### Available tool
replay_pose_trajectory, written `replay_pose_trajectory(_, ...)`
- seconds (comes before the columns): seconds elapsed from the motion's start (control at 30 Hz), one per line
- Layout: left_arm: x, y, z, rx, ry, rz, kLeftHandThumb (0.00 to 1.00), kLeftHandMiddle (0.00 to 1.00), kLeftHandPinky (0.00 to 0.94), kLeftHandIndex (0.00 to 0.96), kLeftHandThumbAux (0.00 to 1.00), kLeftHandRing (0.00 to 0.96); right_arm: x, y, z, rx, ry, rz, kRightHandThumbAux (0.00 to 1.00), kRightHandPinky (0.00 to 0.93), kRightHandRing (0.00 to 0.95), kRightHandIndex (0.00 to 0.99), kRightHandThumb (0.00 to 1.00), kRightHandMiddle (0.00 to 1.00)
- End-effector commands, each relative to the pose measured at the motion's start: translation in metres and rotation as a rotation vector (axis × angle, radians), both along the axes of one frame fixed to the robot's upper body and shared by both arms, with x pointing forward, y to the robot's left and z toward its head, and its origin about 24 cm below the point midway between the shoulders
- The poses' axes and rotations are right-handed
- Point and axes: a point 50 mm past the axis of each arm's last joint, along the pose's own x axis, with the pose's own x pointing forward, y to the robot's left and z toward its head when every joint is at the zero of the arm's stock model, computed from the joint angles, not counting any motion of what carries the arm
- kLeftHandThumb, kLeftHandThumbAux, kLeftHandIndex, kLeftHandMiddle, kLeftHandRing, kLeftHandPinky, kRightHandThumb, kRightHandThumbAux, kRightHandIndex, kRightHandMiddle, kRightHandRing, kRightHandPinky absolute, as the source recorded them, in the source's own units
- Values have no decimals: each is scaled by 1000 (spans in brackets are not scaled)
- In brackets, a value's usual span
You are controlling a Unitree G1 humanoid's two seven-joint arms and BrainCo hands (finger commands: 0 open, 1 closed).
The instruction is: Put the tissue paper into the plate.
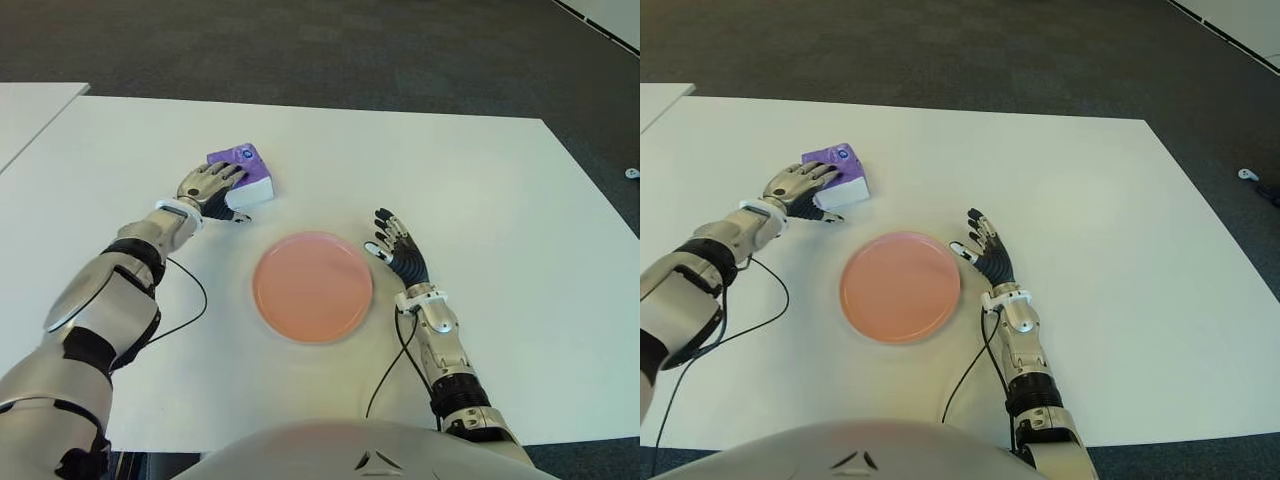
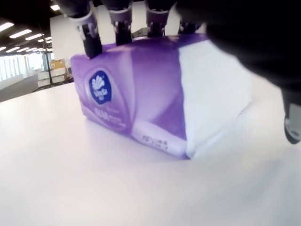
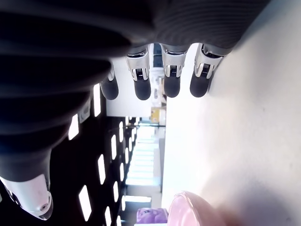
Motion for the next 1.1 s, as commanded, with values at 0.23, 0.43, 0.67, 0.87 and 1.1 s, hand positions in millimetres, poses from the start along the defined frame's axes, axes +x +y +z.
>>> replay_pose_trajectory(0.23, -51, 42, -50, 104, 452, 78, 99, 0, 160, 6, 379, 45, -68, -7, -78, -10, 439, -32, 644, 0, 0, 0, 1, 0)
replay_pose_trajectory(0.43, -57, 51, -49, 106, 481, 91, 103, 0, 143, 5, 406, 41, -67, -7, -78, -7, 442, -30, 647, 0, 0, 0, 5, 0)
replay_pose_trajectory(0.67, -68, 60, -51, 70, 487, 102, 109, 0, 172, 8, 420, 40, -66, -7, -79, -4, 443, -27, 654, 0, 0, 0, 10, 0)
replay_pose_trajectory(0.87, -75, 62, -49, 23, 497, 75, 111, 0, 222, 8, 428, 54, -66, -7, -78, -6, 441, -23, 653, 0, 0, 0, 11, 0)
replay_pose_trajectory(1.1, -83, 61, -42, -29, 496, 23, 101, 0, 187, 5, 443, 51, -65, -6, -78, -5, 441, -19, 654, 0, 0, 0, 10, 0)
